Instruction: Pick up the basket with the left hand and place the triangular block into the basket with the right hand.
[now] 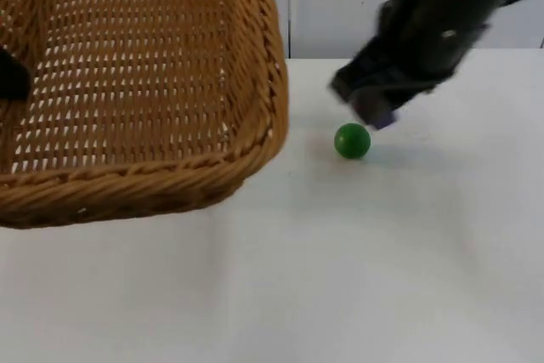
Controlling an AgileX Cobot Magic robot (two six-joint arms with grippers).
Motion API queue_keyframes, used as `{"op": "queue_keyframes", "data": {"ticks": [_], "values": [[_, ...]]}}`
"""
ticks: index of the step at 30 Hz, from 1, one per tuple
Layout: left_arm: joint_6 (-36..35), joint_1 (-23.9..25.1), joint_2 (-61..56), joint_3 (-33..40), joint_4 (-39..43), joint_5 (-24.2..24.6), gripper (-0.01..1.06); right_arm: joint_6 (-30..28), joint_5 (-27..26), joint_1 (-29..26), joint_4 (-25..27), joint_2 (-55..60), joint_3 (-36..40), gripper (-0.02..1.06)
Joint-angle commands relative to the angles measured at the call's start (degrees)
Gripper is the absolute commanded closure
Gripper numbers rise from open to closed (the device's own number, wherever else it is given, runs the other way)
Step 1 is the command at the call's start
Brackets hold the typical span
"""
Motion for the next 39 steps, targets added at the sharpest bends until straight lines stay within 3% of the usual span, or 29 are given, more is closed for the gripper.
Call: {"op": "queue_keyframes", "data": {"ticks": [1,8,14,19,23,24,28,31,39], "values": [[0.11,-1.51,-0.08,-0.06,-1.09,-1.12,1.05,1.39,-1.55,-3.52,-0.93,-4.07,2.8,1.05],[0.11,-5.55,5.86,-0.06,-1.31,-1.19,1.05,2.34,-0.99,-12.76,-2.07,-15.76,8.13,1.05],[0.11,-10.47,11.82,-0.06,-2.43,-6.57,1.05,2.7,1.8,-13.74,-5.47,-23.96,9.17,1.05],[-0.73,-16.06,16.97,-1.0,-2.43,-9.53,1.05,4.51,2.18,-11.04,-5.47,-29.3,9.17,1.05],[-2.06,-20.62,21.54,-3.4,-2.56,-12.1,1.05,6.4,1.29,-4.03,-5.47,-31.45,9.17,1.05],[-2.06,-20.62,21.54,-3.4,-2.56,-12.1,1.05,6.4,1.29,-4.03,-5.47,-31.45,9.17,1.05],[-2.05,-22.29,24.22,-6.34,-4.97,-12.21,1.05,9.06,-2.84,5.32,-5.47,-30.64,9.06,1.05],[-2.05,-22.29,24.61,-7.48,-6.37,-12.21,1.05,10.71,-5.32,9.02,-5.71,-28.34,9.06,1.05],[-1.33,-22.29,24.61,-7.91,-6.63,-11.8,1.05,11.02,-8.29,11.66,-5.88,-18.95,9.06,1.05]]}}
